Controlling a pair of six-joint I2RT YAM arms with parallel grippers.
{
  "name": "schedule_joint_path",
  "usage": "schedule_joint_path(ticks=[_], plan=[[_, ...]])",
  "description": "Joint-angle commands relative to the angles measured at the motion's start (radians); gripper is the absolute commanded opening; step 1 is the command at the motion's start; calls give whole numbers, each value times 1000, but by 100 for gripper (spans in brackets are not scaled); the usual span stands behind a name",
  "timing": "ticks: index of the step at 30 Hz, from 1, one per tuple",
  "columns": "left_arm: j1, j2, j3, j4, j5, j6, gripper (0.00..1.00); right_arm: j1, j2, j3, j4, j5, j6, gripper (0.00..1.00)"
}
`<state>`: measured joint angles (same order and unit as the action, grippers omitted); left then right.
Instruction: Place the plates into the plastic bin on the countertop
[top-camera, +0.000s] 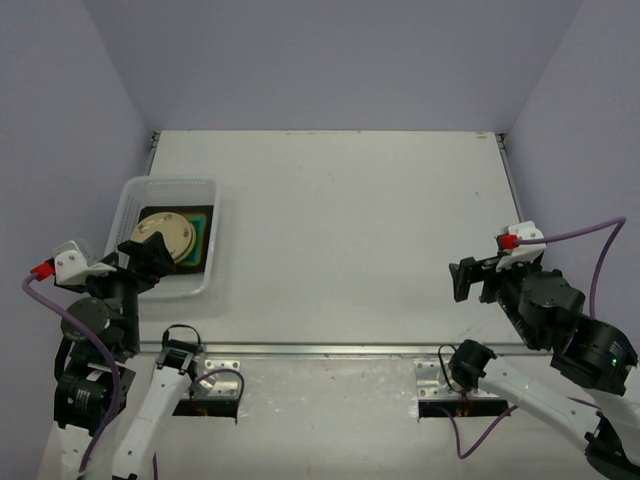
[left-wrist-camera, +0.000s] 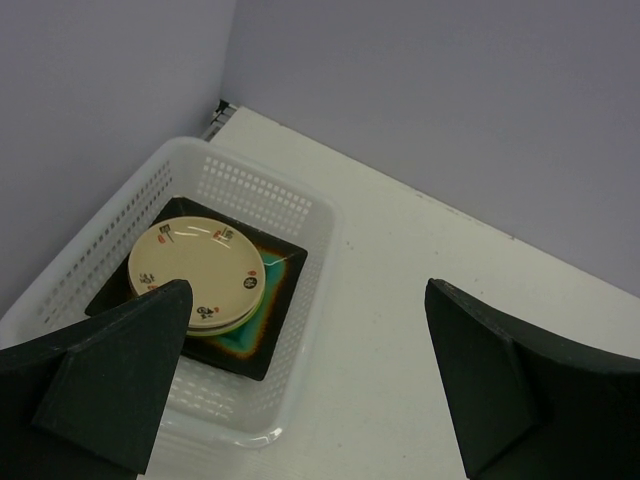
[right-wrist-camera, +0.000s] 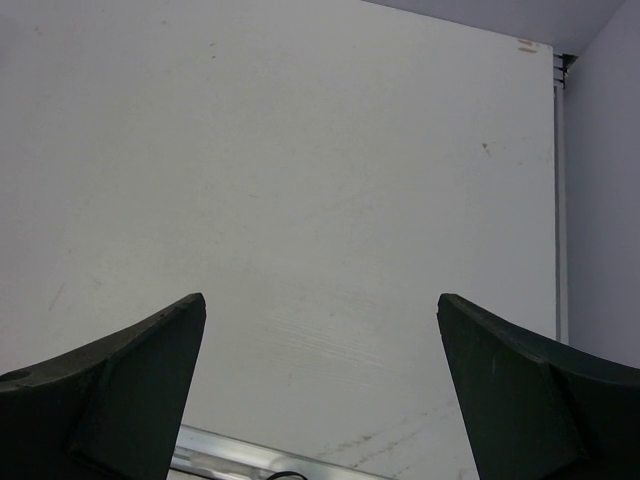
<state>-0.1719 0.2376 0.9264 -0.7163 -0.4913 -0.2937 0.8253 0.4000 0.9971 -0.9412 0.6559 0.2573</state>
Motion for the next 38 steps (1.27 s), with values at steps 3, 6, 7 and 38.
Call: schedule_joint_path(ticks=[3, 6, 7, 38], plan=[[-8, 10, 15, 96, 61, 31, 100, 0, 7, -22, 79, 34, -6, 99], [-8, 3, 6, 116, 65, 33, 100, -2, 8, -31, 88, 43, 0, 99], [-8, 3, 3, 123, 62, 34, 100, -2, 11, -35, 90, 48, 1, 99], [-9, -33, 23, 84, 321, 171, 100, -1, 19, 26, 40, 50, 6, 99]])
